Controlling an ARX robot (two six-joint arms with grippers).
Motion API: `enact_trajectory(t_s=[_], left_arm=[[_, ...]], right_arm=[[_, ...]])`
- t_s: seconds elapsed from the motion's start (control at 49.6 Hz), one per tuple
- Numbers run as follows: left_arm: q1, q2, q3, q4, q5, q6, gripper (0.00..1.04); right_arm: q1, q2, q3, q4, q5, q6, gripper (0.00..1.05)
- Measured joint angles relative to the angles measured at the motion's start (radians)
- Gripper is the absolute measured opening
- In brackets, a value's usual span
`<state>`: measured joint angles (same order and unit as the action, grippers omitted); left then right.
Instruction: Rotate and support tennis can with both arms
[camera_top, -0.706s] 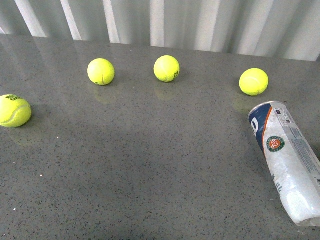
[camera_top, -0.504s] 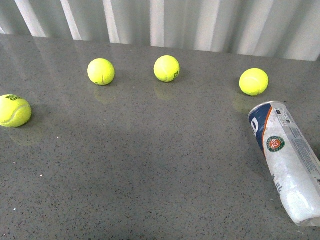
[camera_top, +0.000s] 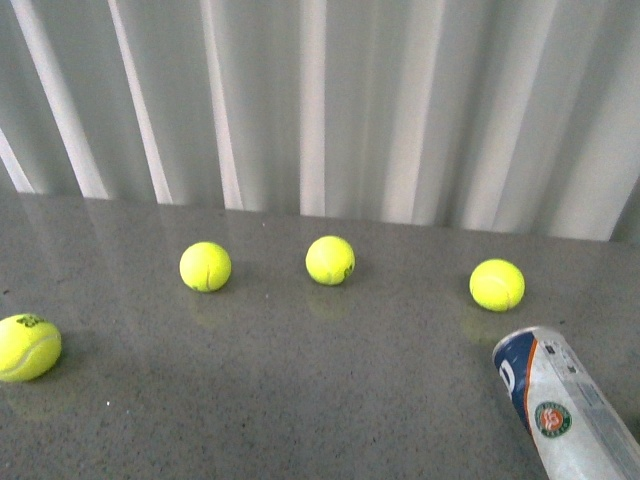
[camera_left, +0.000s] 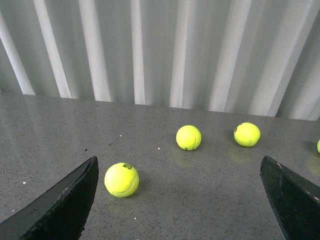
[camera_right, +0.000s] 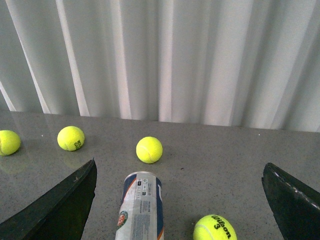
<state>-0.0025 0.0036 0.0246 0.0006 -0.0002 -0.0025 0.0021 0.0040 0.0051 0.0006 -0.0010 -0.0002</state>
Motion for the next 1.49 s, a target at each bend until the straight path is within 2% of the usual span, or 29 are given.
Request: enact_trajectory(t_s=[0.605,0.645,0.726,0.807,0.968,1.109,1.27,1.492], left_arm=[[0.0,0.0,0.0,0.0,0.0,0.0,0.98],[0.0,0.0,0.0,0.0,0.0,0.0,0.98],[0.0,0.0,0.0,0.0,0.0,0.0,0.98],[0.0,-0.001,0.0,0.0,0.0,0.0,0.98],[0.0,0.0,0.0,0.0,0.0,0.0,0.98],[0.0,0.0,0.0,0.0,0.0,0.0,0.98],[0.0,0.0,0.0,0.0,0.0,0.0,0.98],[0.0,0.0,0.0,0.0,0.0,0.0,0.98]], right_arm=[[0.0,0.002,0.0,-0.002,0.002,0.0,0.98],[0.005,0.03,0.02,-0.052,0.025,0.027,0.98],[0.008,0.271,0.133,-0.189,0.019,0.125,0.98],[0.021,0.611,0.251,-0.118,0.025,0.183,0.98],[0.058,1.05,0.41,-0.029,0.041,0.206,0.98],[0.083,1.345,0.522,-0.055,0.003,0.222,0.98],[0.111,1.52,0.607,-0.058,-0.009,0.216,0.98],[0.124,1.611,0.655,-0.052,-0.027,0.204,0.98]])
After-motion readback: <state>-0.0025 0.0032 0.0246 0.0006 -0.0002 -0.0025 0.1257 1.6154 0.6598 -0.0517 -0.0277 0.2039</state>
